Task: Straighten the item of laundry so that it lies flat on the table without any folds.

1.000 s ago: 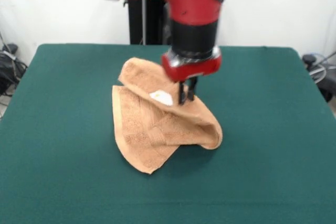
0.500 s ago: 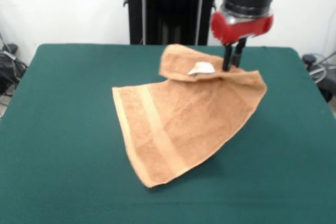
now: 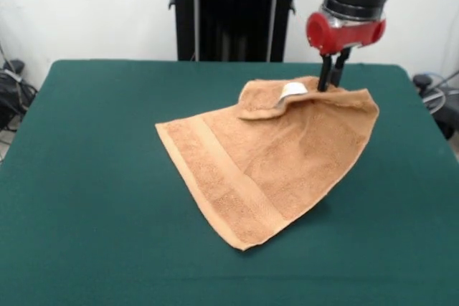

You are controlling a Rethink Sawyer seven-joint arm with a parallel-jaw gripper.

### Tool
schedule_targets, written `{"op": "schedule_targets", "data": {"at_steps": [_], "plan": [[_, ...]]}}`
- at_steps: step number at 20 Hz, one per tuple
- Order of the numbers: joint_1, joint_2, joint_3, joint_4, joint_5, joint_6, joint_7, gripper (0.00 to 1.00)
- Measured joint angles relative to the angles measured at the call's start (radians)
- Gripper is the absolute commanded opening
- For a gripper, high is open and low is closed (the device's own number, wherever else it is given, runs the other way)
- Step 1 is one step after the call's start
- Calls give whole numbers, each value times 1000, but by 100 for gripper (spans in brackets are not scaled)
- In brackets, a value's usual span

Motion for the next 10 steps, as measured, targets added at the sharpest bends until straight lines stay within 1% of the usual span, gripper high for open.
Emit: {"op": "schedule_targets", "data": {"at_steps": [1, 3, 6, 10], "plan": [[34, 21, -38, 21, 0, -105, 32, 100], [38, 25, -43, 24, 0, -121, 37, 100], [71, 49, -85, 39, 4, -223, 65, 100], [113, 69, -140, 58, 17, -302, 92, 100]]}}
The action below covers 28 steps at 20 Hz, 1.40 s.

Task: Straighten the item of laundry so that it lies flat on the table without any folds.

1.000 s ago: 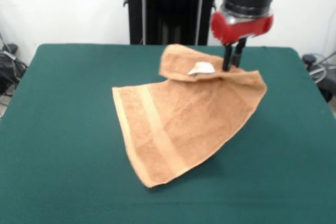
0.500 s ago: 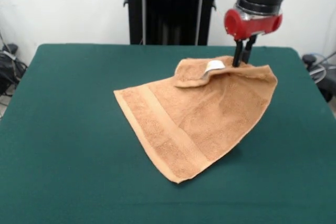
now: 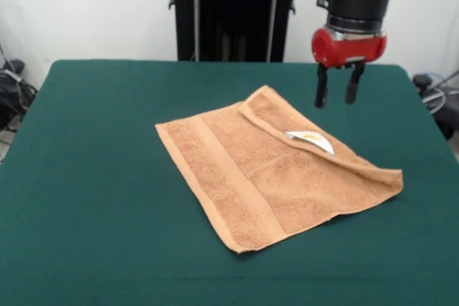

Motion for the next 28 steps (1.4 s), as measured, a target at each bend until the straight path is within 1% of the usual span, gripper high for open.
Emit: {"op": "schedule_targets", "data": {"at_steps": [5, 9, 12, 14, 17, 18, 19, 22, 23, 24, 25, 28], "plan": [[32, 20, -52, 22, 38, -16, 5, 100], [44, 29, -72, 26, 61, -16, 5, 100], [43, 24, -80, 26, 88, -10, 5, 100], [30, 18, -77, 20, 107, 19, 5, 100], [-1, 16, -65, 1, 125, 87, 5, 100], [-46, 16, -46, -28, 133, 181, 5, 100], [-73, 17, -34, -47, 135, 236, 5, 100], [-119, 23, -14, -81, 134, 324, 5, 100], [-149, 29, -1, -106, 134, 375, 5, 100], [-162, 33, 4, -116, 133, 393, 5, 100], [-198, 43, 23, -146, 133, 437, 5, 100], [-230, 57, 41, -176, 131, 460, 4, 100]]}}
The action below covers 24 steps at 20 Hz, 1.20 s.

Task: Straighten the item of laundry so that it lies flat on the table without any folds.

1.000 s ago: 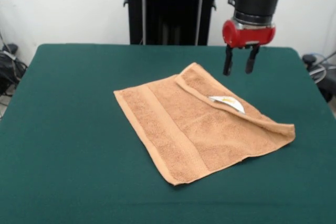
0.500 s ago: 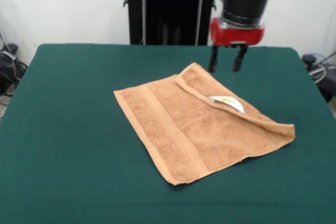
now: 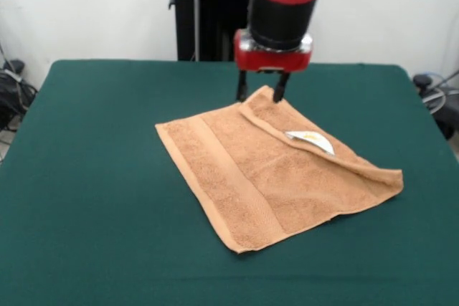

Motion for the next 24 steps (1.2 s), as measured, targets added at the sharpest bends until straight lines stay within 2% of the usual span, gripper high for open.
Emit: {"op": "schedule_targets", "data": {"at_steps": [1, 9, 15, 24], "plan": [[-27, 16, 18, -24, -1, 1, -2, 100], [-73, 65, 69, -74, -3, 1, -6, 100], [-75, 100, 110, -122, -36, 1, -6, 100], [-76, 107, 150, -150, -71, 1, -6, 100]]}}
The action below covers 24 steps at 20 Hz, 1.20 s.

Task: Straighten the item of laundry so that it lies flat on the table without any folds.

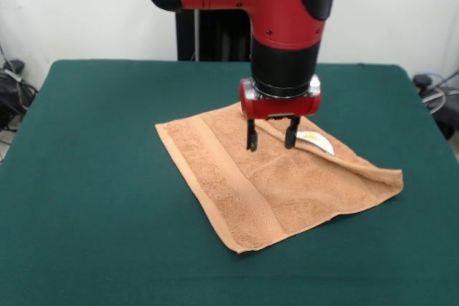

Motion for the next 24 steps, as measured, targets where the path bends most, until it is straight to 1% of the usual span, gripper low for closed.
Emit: {"op": "schedule_targets", "data": {"at_steps": [6, 10, 15, 19, 24], "plan": [[-4, -4, 21, -3, -1, -1, 0, 100], [-5, -5, 22, -4, -4, -23, 0, 100], [-4, -13, 22, -3, -29, -39, 0, 100], [-5, -24, 24, -4, -46, -39, 0, 100], [-21, -28, 52, -35, -48, -12, -14, 100]]}}
